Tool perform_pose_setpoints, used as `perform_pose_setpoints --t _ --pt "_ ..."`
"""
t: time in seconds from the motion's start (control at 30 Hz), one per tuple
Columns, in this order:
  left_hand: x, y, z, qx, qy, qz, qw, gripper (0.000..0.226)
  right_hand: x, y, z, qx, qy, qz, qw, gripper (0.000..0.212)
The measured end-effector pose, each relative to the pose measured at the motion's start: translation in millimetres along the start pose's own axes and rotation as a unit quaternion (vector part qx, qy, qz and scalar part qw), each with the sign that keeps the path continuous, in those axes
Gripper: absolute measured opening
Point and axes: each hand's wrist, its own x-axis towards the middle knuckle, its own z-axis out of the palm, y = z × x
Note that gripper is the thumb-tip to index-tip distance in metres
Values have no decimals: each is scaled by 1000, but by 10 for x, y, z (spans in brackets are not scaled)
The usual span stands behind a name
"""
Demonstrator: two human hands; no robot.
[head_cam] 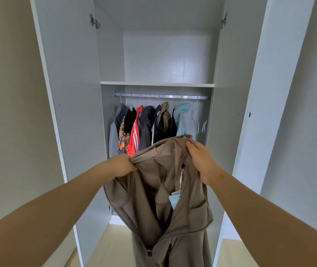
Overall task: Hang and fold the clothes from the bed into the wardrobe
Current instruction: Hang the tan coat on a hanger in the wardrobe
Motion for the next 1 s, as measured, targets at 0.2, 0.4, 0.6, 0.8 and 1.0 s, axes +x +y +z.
perform_pose_setpoints --t 0.2,0.4,0.6,0.8,1.0 --pt "40 322 216 -448 -130 -78 881 33 117 231 -353 -93 29 22 995 18" --pt "216 748 417 -570 -104 -75 812 30 258 577 -562 -125 29 44 991 5" --pt "559 867 508 -610 -73 -104 783 28 477 735 -556 -97 32 90 991 7" --pt "1253 899 590 -657 -42 -107 746 22 1035 907 -441 -92 50 93 990 10" --pt "2216 914 380 -640 -71 -91 759 26 2065 1011 -120 -102 95 91 986 19"
